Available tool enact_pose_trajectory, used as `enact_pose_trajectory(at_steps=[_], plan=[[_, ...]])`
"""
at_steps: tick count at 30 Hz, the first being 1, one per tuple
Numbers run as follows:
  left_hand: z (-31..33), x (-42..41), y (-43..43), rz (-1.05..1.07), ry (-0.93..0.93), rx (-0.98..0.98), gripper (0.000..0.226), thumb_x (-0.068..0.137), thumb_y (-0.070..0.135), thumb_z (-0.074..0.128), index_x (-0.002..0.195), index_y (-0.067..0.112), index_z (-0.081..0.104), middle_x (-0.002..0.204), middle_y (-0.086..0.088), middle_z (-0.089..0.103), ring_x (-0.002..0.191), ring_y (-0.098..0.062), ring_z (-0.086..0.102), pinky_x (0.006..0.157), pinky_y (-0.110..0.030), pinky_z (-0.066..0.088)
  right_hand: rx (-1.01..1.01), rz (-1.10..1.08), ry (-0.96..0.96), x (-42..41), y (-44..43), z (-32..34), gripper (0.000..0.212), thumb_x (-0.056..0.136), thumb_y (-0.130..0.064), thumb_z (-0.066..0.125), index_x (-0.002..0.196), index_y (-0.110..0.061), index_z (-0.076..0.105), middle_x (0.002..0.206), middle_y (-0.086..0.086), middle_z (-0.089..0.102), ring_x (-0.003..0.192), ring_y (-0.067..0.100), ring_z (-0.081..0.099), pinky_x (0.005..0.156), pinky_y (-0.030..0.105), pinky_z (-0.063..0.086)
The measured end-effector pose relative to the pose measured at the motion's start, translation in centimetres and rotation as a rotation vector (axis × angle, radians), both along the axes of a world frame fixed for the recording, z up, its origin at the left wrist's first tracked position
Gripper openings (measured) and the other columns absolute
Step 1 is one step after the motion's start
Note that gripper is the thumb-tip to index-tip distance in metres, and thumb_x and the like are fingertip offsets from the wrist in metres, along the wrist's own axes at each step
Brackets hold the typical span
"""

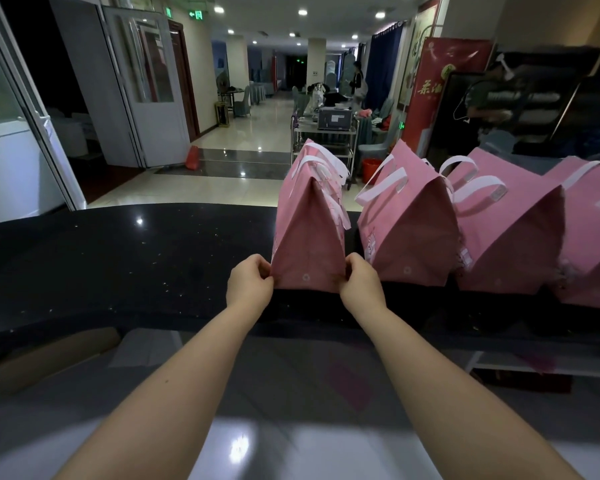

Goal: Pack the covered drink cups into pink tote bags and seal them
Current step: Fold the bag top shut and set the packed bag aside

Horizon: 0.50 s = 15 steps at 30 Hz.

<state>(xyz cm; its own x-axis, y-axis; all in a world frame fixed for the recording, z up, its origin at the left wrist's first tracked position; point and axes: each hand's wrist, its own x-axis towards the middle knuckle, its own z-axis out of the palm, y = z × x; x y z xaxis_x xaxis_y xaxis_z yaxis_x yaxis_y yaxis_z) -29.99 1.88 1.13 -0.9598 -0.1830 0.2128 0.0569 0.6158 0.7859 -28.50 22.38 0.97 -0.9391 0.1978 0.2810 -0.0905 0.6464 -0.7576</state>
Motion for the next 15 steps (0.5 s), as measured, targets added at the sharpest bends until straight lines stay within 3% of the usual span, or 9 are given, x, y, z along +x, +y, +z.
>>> enact_pose_trajectory(at_steps=[8,11,15], plan=[[-0.5,0.6,0.1,-0.025,-0.024,-0.027,0.02,0.079,0.007,0.066,0.078,0.025,0.057,0.08,0.009,0.063,0.075,-0.01,0.06,0.069,-0.037,0.056,0.026,-0.101,-0.125,0.9,0.2,0.0,0.016,0.086,-0.012,0.063,0.078,-0.016,0.049,0.077,0.001,0.056,0.07,0.022,0.054,0.061,0.033,0.045],[-0.8,0.5,0.1,-0.007,-0.023,-0.052,0.021,0.079,0.009,0.067,0.074,0.026,0.056,0.076,0.011,0.062,0.071,-0.009,0.059,0.063,-0.034,0.054,0.091,-0.117,-0.165,0.9,-0.1,0.2,0.009,0.087,-0.006,0.059,0.087,-0.012,0.052,0.085,0.005,0.058,0.076,0.024,0.057,0.065,0.033,0.049],[-1.0,0.3,0.1,0.011,-0.046,-0.098,0.02,0.081,0.011,0.065,0.074,0.027,0.055,0.075,0.011,0.061,0.072,-0.012,0.059,0.061,-0.031,0.05,0.214,-0.135,-0.22,0.9,-0.7,0.5,0.019,0.084,0.005,0.052,0.099,-0.007,0.051,0.099,0.011,0.058,0.086,0.029,0.058,0.071,0.036,0.051]])
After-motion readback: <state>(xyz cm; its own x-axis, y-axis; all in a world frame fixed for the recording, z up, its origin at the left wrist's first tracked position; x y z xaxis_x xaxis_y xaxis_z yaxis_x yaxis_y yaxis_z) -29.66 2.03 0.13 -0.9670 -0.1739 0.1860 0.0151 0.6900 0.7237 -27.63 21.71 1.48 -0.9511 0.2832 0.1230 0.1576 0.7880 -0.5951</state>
